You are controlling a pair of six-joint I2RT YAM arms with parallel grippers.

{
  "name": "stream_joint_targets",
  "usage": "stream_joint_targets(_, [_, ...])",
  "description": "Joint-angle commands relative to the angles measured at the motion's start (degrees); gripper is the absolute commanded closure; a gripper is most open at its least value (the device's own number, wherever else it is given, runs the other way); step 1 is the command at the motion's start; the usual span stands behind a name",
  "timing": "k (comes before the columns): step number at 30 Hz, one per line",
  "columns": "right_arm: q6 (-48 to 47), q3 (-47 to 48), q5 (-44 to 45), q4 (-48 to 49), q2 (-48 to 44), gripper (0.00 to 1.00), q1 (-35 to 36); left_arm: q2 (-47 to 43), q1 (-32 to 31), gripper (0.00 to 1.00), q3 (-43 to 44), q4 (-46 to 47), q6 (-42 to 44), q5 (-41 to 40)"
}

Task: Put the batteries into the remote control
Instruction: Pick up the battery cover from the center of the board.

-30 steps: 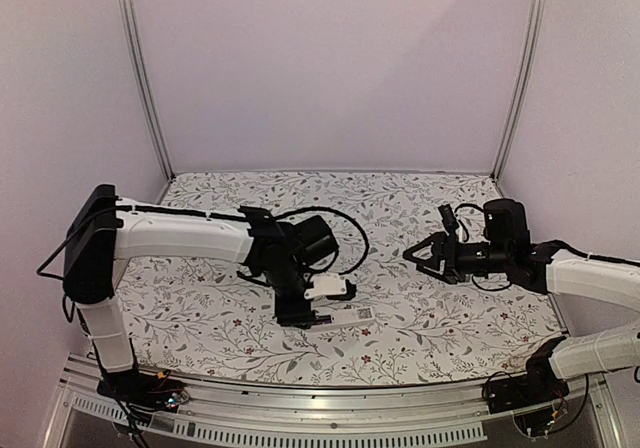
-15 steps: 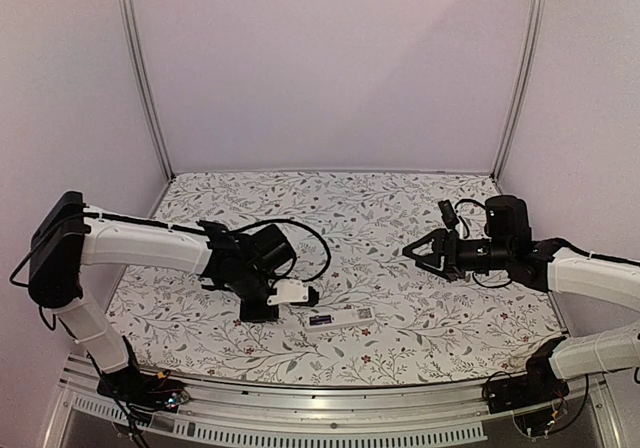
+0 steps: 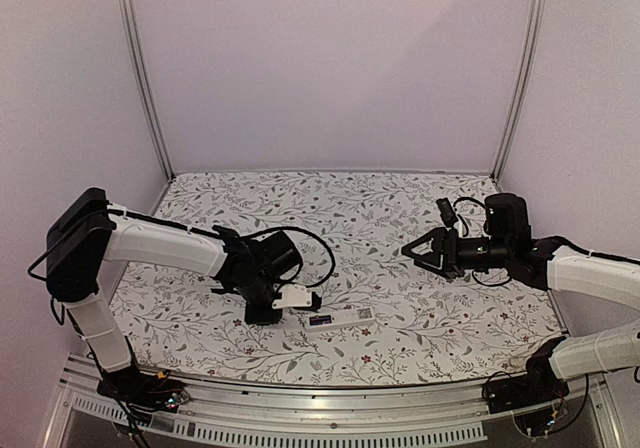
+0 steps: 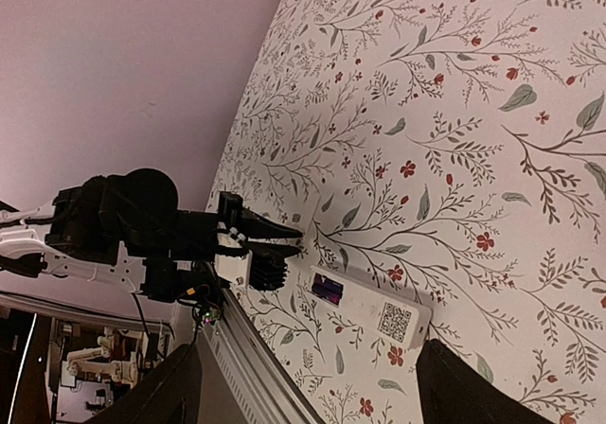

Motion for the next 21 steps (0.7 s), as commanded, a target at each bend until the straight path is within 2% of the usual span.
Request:
stream_joint_targets(1, [-0.6,1.4,-0.6,-0.7,0.9,0.21,-0.2,3.0,1.4,0.80,1.5,0.1,0.2,0.6])
stream_joint_targets(12, [-0.8,1.4,-0.8,-0.7,0.8,0.22,-0.3,6.1,1.7,0.99,3.4,-4.5,-0.6,1.1])
stream_joint_targets(17, [-0.8,1.5,-1.0,-0.9,0.7,0.22,-0.3,6.1,1.3,1.00,4.5,-5.3,-0.9,3.1])
stream_joint_targets(21, [-0.8,1.7,-1.3,-0.8,0.6,0.22,-0.3,2.5,0.7,1.00,6.5,-5.3,-1.6,3.2])
